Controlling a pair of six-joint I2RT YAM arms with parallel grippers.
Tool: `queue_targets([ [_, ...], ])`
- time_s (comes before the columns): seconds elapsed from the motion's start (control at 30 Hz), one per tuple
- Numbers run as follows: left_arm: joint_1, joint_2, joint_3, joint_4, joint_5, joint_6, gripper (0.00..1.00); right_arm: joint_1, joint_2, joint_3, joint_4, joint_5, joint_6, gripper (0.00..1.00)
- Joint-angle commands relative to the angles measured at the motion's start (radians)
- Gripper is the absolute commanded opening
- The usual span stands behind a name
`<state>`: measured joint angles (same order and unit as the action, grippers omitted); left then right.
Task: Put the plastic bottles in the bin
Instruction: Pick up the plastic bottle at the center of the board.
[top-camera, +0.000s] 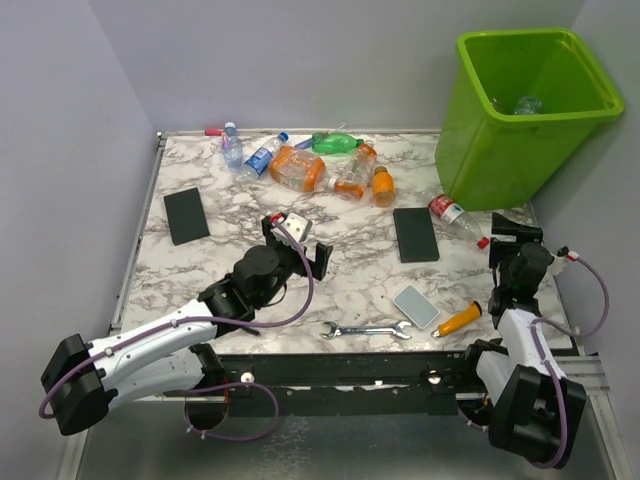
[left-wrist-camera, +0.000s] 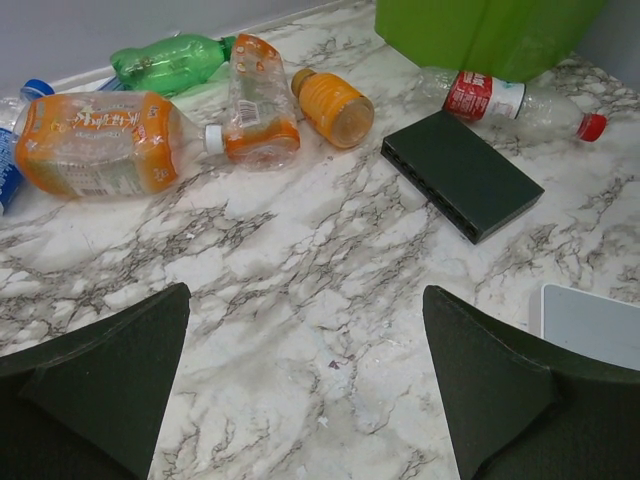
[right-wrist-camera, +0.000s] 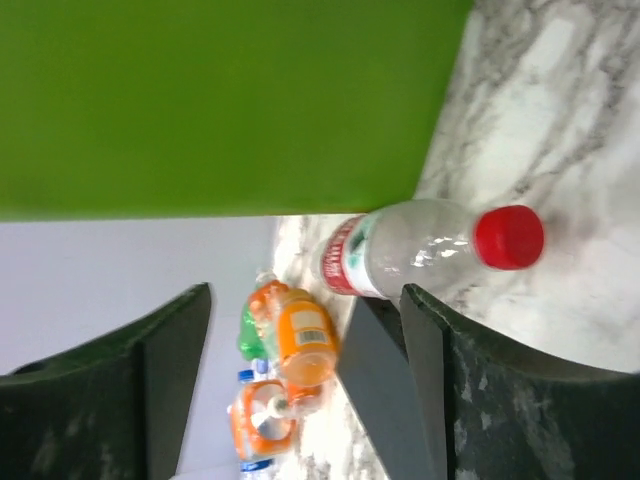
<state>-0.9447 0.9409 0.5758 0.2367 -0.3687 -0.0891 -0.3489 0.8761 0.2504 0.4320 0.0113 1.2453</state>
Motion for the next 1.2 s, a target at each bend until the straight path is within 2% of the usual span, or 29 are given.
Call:
queue_targets([
  [0.0, -0.008, -0.027, 0.021, 0.001, 0.011, 0.002, 0.99, -0.009, 0.08, -0.023, -0.074, -0.004, -0.024, 0.84],
  [0.07, -0.01, -0.027, 0.019, 0.001, 0.007, 0.003, 0.99, -0.019, 0.157, -0.026, -0.018, -0.041, -0.006, 0.88],
  [0.2, -0.012, -0.02, 0.019, 0.001, 0.003, 0.007, 0.99, -0.035, 0.299, -0.032, 0.104, -0.067, 0.016, 0.9],
  [0.47, -0.012, 0.005, 0.023, 0.003, -0.004, 0.014, 0.99, -0.041, 0.485, -0.034, 0.257, -0.046, 0.058, 0.89],
  [0.6, -0.013, 0.016, 0.022, 0.004, -0.007, 0.018, 0.99, -0.041, 0.565, -0.043, 0.335, -0.02, 0.088, 0.85],
  [0.73, -0.013, 0.03, 0.022, 0.004, -0.01, 0.02, 0.99, -0.041, 0.645, -0.06, 0.433, -0.016, 0.141, 0.76],
  [0.87, -0.012, 0.048, 0.024, 0.007, -0.006, 0.019, 0.99, -0.041, 0.706, -0.07, 0.496, -0.016, 0.175, 0.61],
  [1.17, -0.013, 0.056, 0.024, 0.006, -0.005, 0.017, 0.99, -0.041, 0.691, -0.081, 0.509, 0.022, 0.181, 0.31],
])
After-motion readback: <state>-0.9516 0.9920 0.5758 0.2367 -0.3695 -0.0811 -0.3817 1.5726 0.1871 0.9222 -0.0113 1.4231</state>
